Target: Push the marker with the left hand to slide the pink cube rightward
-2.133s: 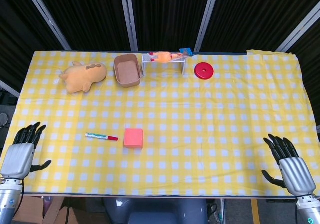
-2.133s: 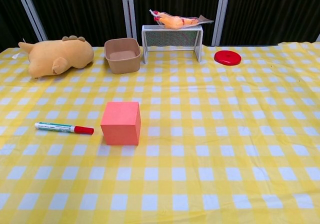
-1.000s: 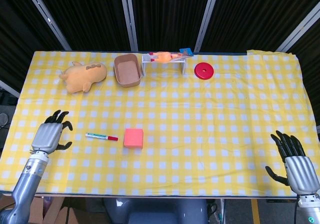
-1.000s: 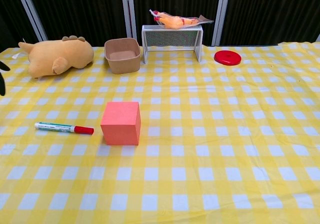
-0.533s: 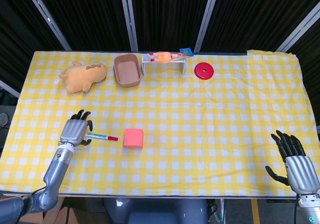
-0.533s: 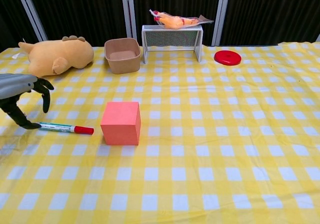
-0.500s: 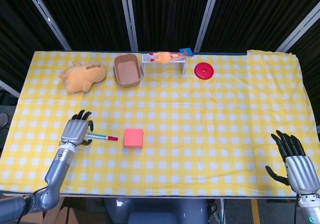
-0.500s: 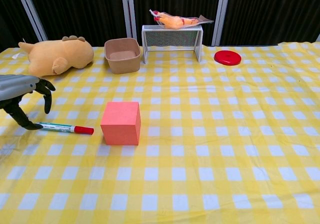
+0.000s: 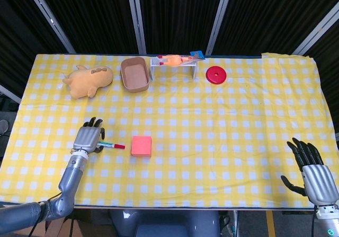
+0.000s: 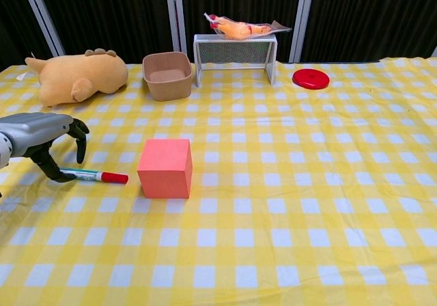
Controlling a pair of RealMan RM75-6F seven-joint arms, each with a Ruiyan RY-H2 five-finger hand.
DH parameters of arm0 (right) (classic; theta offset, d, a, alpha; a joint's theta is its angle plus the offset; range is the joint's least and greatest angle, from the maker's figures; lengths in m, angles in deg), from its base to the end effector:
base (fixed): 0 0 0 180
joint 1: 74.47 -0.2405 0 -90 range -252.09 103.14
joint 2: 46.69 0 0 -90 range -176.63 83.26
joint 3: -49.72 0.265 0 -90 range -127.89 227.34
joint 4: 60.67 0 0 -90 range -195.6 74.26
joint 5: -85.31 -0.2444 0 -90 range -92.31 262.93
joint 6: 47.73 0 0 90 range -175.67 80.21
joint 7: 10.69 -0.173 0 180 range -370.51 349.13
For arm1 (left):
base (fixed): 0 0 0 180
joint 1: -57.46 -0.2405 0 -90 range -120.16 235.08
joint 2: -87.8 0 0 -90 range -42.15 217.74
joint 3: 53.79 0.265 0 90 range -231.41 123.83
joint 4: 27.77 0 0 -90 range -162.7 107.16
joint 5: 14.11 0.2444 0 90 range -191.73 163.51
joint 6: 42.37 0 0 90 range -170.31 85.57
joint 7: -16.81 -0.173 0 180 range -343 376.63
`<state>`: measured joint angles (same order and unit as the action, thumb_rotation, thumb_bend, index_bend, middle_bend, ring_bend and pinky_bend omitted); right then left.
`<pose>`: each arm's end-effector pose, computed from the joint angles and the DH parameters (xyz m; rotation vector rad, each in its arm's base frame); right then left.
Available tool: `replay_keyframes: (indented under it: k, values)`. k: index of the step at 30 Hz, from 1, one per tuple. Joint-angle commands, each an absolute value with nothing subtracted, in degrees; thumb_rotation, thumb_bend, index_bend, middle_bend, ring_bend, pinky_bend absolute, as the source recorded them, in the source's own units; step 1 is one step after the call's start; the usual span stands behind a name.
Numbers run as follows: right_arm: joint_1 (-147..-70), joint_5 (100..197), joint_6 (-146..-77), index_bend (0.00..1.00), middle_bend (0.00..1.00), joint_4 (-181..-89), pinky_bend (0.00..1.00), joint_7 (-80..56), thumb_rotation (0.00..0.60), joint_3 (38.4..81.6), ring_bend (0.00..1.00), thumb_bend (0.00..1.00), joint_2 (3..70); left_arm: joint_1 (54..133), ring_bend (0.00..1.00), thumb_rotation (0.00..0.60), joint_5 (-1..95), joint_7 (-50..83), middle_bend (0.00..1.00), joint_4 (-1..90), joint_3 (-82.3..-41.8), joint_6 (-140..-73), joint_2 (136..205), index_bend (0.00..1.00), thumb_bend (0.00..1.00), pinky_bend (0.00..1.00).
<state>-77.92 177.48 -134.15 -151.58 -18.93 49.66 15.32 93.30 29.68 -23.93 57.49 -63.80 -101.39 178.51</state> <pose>-0.3335 -0.1927 0.1345 1.4489 -0.9659 0.9826 -0.2285 0.3591 -0.0651 -1.6860 -1.0287 -0.5218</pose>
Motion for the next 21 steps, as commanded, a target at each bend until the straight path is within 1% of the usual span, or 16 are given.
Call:
replay_keyframes:
  k: [1, 7, 14, 18, 21]
  values:
    - [-77.9, 177.5, -134.2, 0.00, 0.00, -151.6, 0.00, -19.0, 0.600, 49.7, 0.00, 0.32, 15.3, 93.9, 0.02, 0.600, 28.9, -24.6, 0.10, 57.2, -63.5, -101.1, 178.9, 0.49, 0.34, 0.16]
    - [-77.9, 177.5, -134.2, 0.00, 0.00, -151.7, 0.00, -19.3, 0.600, 49.7, 0.00, 0.32, 15.2, 94.7, 0.02, 0.600, 27.7, -25.3, 0.10, 57.3, -62.9, -101.3, 179.3, 0.50, 0.35, 0.16]
    - [-77.9, 177.5, -134.2, 0.00, 0.00, -151.7, 0.00, -19.6, 0.600, 49.7, 0.00, 0.32, 15.2, 95.1, 0.02, 0.600, 26.9, -25.4, 0.11, 57.7, -62.5, -101.8, 179.2, 0.59, 0.39, 0.16]
    - [-77.9, 177.5, -134.3, 0.00, 0.00, -151.7, 0.00, -19.6, 0.600, 49.7, 0.00, 0.32, 15.2, 95.1, 0.02, 0.600, 26.8, -25.3, 0.13, 59.1, -62.4, -102.8, 178.6, 0.61, 0.42, 0.16]
    - [-77.9, 177.5, -134.2, 0.00, 0.00, -151.8, 0.00, -19.5, 0.600, 49.7, 0.00, 0.32, 15.1, 94.9, 0.02, 0.600, 24.6, -25.8, 0.13, 61.9, -62.8, -104.0, 178.0, 0.62, 0.42, 0.16]
